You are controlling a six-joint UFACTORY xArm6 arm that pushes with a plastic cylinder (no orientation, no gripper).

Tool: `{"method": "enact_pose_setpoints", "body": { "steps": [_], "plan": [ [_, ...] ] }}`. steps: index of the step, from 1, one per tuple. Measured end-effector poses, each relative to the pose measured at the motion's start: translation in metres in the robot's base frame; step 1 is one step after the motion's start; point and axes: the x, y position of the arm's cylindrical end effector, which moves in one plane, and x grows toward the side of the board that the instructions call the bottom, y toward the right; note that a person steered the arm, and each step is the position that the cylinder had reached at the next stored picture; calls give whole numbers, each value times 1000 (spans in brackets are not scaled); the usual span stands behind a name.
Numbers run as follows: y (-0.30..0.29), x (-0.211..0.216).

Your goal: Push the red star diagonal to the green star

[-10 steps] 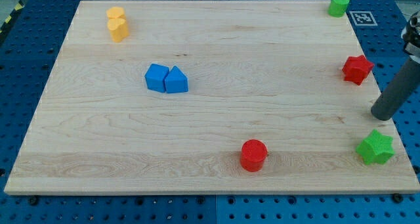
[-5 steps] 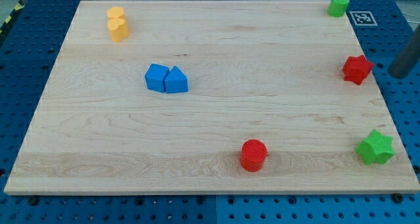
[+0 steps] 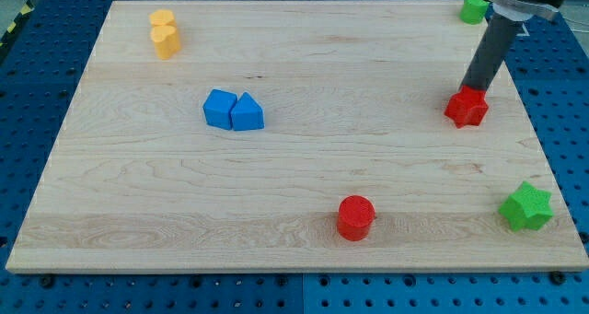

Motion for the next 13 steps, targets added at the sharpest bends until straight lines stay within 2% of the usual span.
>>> {"method": "enact_pose_setpoints", "body": {
  "steps": [2, 5, 8, 10, 13],
  "plan": [
    [25, 2],
    [-28, 19],
    [30, 27],
    [18, 44],
    [-1, 44]
  ]
}}
